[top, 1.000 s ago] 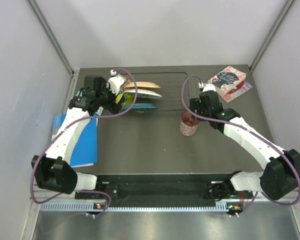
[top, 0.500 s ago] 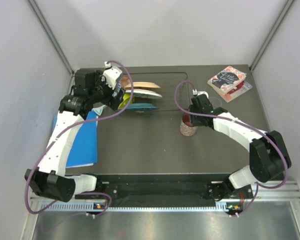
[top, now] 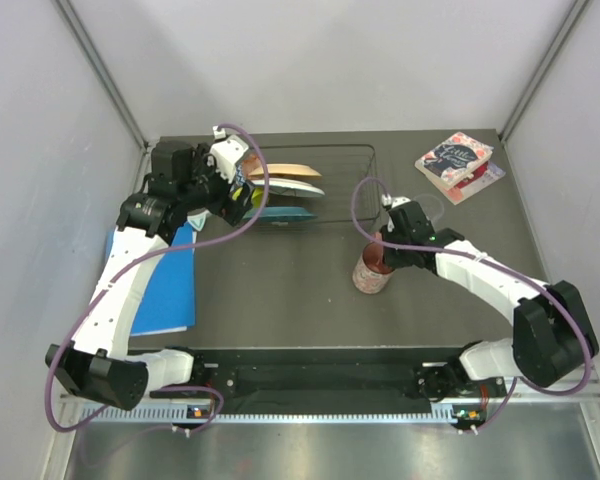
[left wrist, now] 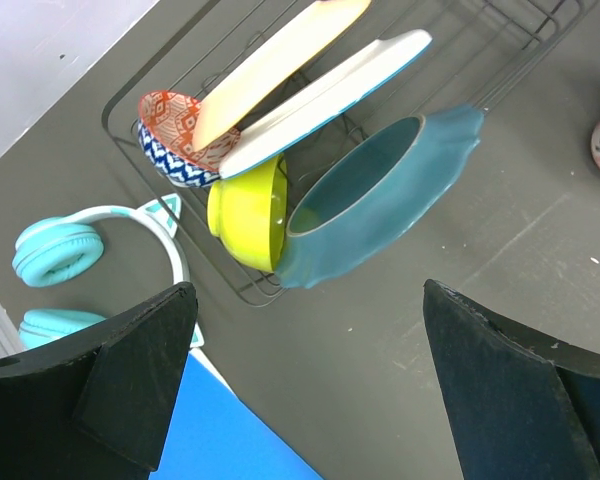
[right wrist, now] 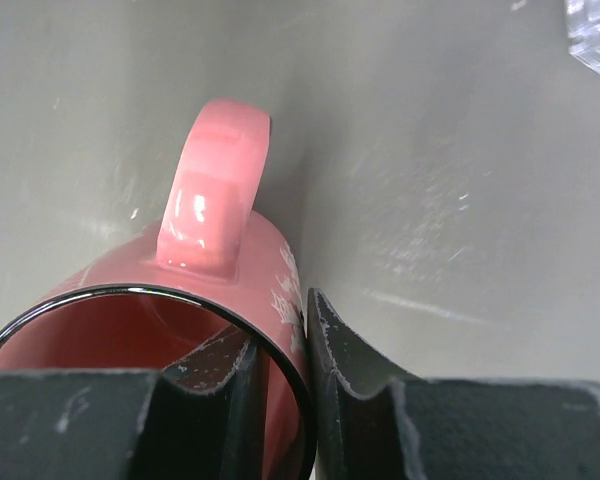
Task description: Load the mixed dishes into the dish rack
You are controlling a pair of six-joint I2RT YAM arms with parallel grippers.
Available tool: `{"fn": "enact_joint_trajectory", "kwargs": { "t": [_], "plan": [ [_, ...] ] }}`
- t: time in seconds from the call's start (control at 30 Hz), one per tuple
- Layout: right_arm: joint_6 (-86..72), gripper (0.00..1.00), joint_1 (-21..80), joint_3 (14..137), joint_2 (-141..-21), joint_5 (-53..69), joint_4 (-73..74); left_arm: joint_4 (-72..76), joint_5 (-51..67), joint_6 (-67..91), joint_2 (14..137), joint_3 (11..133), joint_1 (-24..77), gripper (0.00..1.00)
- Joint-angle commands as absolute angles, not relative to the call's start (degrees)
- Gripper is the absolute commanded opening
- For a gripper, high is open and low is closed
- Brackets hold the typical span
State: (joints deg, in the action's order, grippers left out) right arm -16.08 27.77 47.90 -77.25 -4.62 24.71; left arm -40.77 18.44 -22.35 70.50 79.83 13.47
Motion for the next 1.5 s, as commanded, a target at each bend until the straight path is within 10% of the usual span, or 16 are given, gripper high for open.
{"fn": "enact_joint_trajectory", "kwargs": {
  "t": [0.0,0.1,0.23,0.4,0.77,1.13,1.37,1.47],
  "plan": [
    [-15.1,0.00,31.3,48.7,-75.4,1.1,31.9,-38.8,19.2,-21.1,70.0,82.4,14.1,0.99],
    [-17.2,0.03,35.7,48.7,-74.4,1.1,33.9,-38.7,19.3,-21.1,70.1,82.1,14.2,0.99],
    [-19.6,0.30,42.7,49.8,-74.0,0.4,38.3,-38.2,19.1,-21.4,70.5,81.9,14.6,0.99],
    [-21.4,0.00,44.9,48.8,-72.1,-2.4,38.1,-37.7,19.2,-21.5,70.8,82.1,14.6,0.99],
    [-22.8,0.00,40.7,51.8,-61.8,6.0,29.2,-36.8,18.0,-16.7,70.5,86.4,14.5,0.99],
    [-64.5,0.00,25.6,44.0,-59.0,54.4,-30.1,-29.2,29.7,-19.9,63.6,80.8,14.7,0.99],
    [-111.3,0.00,25.1,39.4,-73.8,49.7,-95.6,-20.5,29.5,-30.6,56.5,71.9,14.7,0.99],
    [-119.7,0.00,27.2,40.9,-78.5,48.2,-99.8,-10.6,34.9,-37.0,52.1,65.8,14.7,0.99]
  ]
}}
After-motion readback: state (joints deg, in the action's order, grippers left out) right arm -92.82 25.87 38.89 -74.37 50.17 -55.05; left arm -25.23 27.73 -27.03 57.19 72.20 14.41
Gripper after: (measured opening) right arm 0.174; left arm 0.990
